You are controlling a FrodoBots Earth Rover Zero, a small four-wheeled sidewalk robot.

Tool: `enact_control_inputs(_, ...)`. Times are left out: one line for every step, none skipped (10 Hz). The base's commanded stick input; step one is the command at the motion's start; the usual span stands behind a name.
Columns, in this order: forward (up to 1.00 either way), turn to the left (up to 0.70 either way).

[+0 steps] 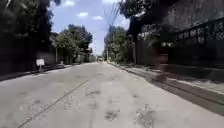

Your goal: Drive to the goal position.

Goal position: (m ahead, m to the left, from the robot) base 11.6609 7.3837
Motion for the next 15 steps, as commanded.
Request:
enact_control_inputs(1.0,0.0)
enact_control_inputs(1.0,0.0)
enact_control_inputs(1.0,0.0)
enact_control_inputs(1.0,0.0)
enact_control_inputs(1.0,0.0)
enact_control_inputs(1.0,0.0)
enact_control_inputs(1.0,0.0)
enact_control_inputs(1.0,0.0)
enact_control_inputs(1.0,0.0)
enact_control_inputs(1.0,0.0)
enact_control_inputs(1.0,0.0)
enact_control_inputs(1.0,0.0)
enact_control_inputs(1.0,-0.02)
enact_control_inputs(1.0,-0.35)
enact_control_inputs(1.0,-0.4)
